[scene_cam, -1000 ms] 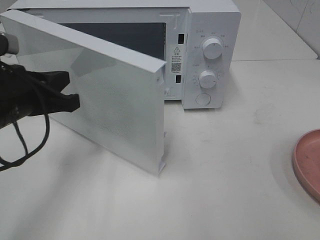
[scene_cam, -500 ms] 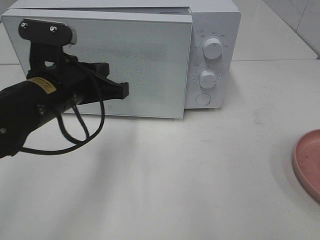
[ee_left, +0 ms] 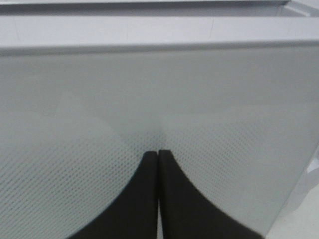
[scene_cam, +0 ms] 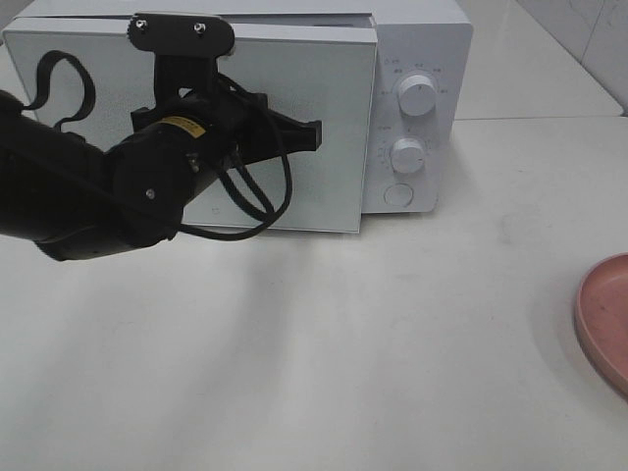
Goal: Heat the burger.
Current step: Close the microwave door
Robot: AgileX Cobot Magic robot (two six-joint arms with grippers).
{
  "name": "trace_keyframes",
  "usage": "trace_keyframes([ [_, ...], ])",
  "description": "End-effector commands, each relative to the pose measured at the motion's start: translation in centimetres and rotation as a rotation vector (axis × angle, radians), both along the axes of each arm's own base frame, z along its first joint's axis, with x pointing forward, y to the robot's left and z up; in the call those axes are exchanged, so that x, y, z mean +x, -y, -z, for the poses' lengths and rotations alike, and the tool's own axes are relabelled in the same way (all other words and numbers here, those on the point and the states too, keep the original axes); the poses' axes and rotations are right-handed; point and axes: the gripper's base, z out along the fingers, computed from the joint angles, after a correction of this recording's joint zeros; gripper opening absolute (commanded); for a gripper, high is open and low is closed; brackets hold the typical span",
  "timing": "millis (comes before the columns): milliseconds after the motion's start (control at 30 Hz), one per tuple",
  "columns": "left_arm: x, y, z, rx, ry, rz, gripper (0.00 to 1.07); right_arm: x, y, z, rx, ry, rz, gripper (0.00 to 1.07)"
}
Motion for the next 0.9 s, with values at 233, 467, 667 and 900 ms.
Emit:
trace_keyframes([
  [233,2.0,2.1,-0.5,-0.03,0.032,-0.022,0.0,-0.4,0.1,0.1,-0.007,0.031,0.008,0.76],
  [467,4.0,2.7,-0.8,-0.022,0.027,-0.024,0.0,-0.4,0.1,0.1,-0.007,0.031,0.008,0.76],
  [667,4.8,2.6,-1.0,-0.03,0.027,-0.029,0.0,-0.4,0.1,0.1,-0.006,0.031,0.009,0.76],
  [900,3.9,3.6,-1.7,-0.009,-0.004,0.045,0.0,-0.4,0.1,0.1,-0.006,0.031,0.009,0.76],
])
